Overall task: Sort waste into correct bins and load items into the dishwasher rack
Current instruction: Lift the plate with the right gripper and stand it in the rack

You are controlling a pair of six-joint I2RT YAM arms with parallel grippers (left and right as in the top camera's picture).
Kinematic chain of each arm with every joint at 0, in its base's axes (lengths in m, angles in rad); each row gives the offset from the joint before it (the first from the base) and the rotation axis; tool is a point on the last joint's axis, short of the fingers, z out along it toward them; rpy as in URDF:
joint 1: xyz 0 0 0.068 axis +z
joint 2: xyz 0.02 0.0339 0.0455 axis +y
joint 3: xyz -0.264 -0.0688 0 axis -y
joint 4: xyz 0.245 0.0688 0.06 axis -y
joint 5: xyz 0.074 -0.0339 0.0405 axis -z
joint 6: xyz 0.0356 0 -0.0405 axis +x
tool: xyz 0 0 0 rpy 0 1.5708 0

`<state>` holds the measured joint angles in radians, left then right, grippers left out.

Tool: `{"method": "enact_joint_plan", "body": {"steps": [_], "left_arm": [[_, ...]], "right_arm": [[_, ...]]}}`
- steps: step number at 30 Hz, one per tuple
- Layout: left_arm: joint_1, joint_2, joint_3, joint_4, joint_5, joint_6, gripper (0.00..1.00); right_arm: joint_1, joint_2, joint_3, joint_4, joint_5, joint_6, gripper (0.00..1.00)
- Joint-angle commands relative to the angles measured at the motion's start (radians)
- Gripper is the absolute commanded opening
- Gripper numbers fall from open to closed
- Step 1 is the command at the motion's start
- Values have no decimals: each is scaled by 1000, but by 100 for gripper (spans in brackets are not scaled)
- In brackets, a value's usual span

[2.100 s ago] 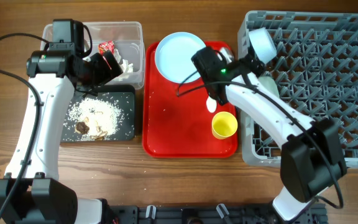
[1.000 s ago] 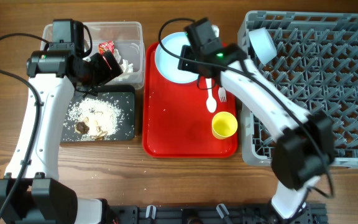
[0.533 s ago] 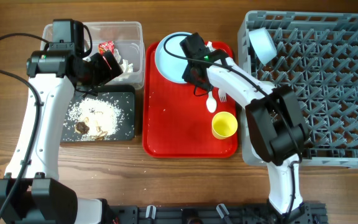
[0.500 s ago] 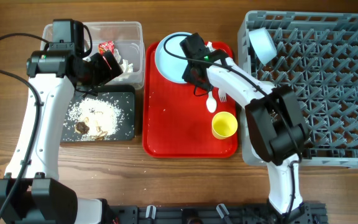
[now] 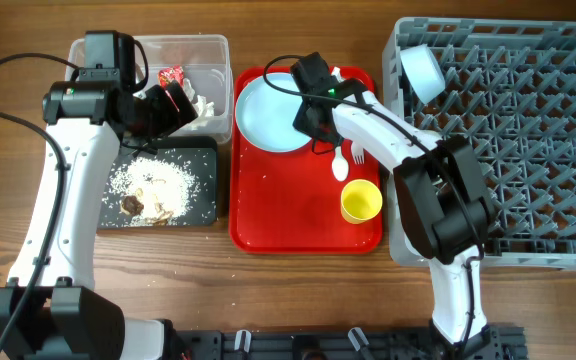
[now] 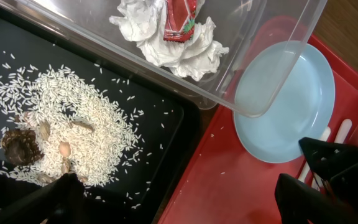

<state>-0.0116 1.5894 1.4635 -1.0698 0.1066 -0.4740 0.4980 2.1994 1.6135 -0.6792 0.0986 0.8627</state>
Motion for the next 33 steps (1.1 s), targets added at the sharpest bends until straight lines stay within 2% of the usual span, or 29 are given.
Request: {"method": "enact_joint_plan", "body": {"steps": [1,7,12,18,21,26,30,33], "left_arm": [[5,-5,10,3,5,-2,100],[5,-5,10,3,5,-2,100],[5,-5,10,3,5,-2,100],[5,-5,10,3,5,-2,100],[5,-5,10,3,5,-2,100],[5,-5,10,3,5,-2,100],[5,-5,10,3,5,-2,100],[5,-5,10,3,5,-2,100]], "right_arm": [[-18,-41,23,-45,-13,-167,4],[-72,-286,64,-114,51,-342,4],[-144,-550,64,-181,257,-473,4],[-210,-756,64,-227,639,-694,4],[-232,-787,64,-261,769,-860,4],[-281,-767,52,-310,792,-1125,4],[-335,-727,27,-306,792,-1221,5],[-381,-679,26,-304,792,-1234,4]]}}
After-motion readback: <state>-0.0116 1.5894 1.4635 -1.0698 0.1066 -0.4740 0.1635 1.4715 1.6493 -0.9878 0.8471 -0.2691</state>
